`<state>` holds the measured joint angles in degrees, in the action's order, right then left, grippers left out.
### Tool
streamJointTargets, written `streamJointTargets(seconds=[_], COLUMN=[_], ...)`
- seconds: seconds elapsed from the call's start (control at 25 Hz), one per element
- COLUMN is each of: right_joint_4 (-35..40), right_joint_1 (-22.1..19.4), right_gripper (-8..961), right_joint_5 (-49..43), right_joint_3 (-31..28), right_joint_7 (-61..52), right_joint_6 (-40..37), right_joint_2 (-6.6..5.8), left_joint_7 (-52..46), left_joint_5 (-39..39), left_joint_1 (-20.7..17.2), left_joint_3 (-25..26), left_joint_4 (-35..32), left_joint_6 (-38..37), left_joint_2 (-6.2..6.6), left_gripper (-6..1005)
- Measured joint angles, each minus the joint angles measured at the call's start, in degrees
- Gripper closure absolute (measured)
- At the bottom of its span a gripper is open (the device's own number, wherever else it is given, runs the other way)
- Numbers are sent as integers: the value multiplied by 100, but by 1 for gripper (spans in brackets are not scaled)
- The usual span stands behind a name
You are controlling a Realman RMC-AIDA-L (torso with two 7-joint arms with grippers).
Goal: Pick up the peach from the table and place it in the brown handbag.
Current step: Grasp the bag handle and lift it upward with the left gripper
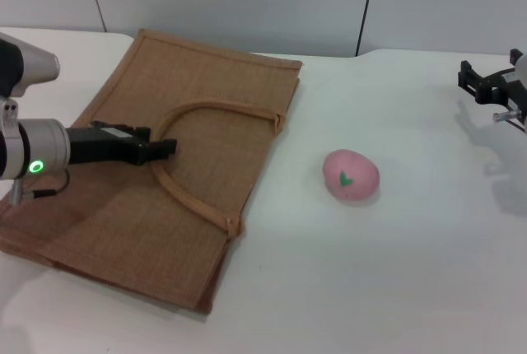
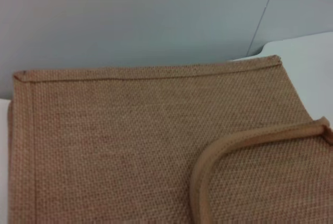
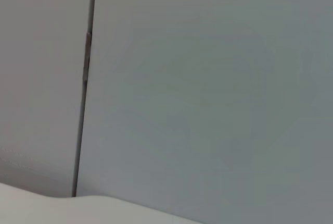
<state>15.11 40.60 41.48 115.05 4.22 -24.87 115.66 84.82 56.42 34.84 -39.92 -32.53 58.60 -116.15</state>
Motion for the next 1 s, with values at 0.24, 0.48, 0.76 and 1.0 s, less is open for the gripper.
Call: streamJointTargets(seconds=[0.24,0.48,0.76,1.0], right_joint_4=[0,0,0,0], right_joint_1=[9,9,19,19], right_gripper=[136,135,135,134], right_joint_5=[0,0,0,0], right_joint_3=[0,0,0,0], right_joint_7=[0,0,0,0], right_joint_6=[0,0,0,0], right_joint_2=[0,0,0,0], left_joint_7=[-1,-1,46,86], left_joint_5=[0,-2,-9,31], left_joint_1=[27,33,37,39], left_joint_3=[-33,-42,-9,11], left_joint_4=[118,153,146,96], left_joint_6=[-133,-168,-178,-164], left_joint_2=[5,8,5,-11], left_gripper=[397,398,443,624])
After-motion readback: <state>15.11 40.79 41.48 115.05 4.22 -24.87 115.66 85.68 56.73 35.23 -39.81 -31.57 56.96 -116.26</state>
